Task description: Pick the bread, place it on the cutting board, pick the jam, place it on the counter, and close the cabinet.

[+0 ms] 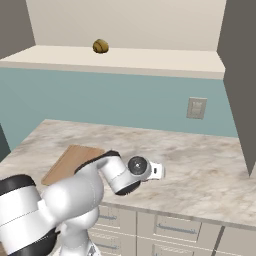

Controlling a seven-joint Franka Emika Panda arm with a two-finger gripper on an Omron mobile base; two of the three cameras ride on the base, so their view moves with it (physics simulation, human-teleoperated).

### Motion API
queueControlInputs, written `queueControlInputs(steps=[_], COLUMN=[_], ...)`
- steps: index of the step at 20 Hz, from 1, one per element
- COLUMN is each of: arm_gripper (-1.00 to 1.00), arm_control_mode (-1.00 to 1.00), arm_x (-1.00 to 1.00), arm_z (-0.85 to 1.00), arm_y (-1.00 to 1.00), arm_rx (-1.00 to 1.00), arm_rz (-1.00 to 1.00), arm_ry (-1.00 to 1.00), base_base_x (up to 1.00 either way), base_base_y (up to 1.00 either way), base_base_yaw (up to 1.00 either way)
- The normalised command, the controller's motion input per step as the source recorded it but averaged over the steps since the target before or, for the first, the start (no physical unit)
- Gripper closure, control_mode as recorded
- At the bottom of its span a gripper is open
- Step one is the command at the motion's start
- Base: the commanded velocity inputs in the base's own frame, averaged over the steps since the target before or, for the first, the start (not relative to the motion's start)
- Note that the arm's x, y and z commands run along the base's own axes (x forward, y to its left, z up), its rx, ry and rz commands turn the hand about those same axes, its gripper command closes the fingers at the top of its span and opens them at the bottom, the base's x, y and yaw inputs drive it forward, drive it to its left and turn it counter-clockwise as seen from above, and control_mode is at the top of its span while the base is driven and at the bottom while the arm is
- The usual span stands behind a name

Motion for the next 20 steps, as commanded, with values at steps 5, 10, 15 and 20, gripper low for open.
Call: queueControlInputs(steps=[5, 10, 15, 20], arm_gripper=[1.00, 1.00, 1.00, 1.00], arm_control_mode=[-1.00, -1.00, -1.00, -1.00], arm_x=[0.00, 0.00, 0.00, 0.00], arm_z=[-0.28, -0.08, -0.02, -0.11], arm_y=[0.00, 0.00, 0.00, 0.00], arm_rx=[0.00, 0.00, 0.00, 0.00], arm_rz=[0.00, 0.00, 0.00, 0.00], arm_ry=[0.00, 0.00, 0.00, 0.00], base_base_x=[0.00, 0.00, 0.00, 0.00], base_base_y=[0.00, 0.00, 0.00, 0.00], base_base_yaw=[0.00, 0.00, 0.00, 0.00])
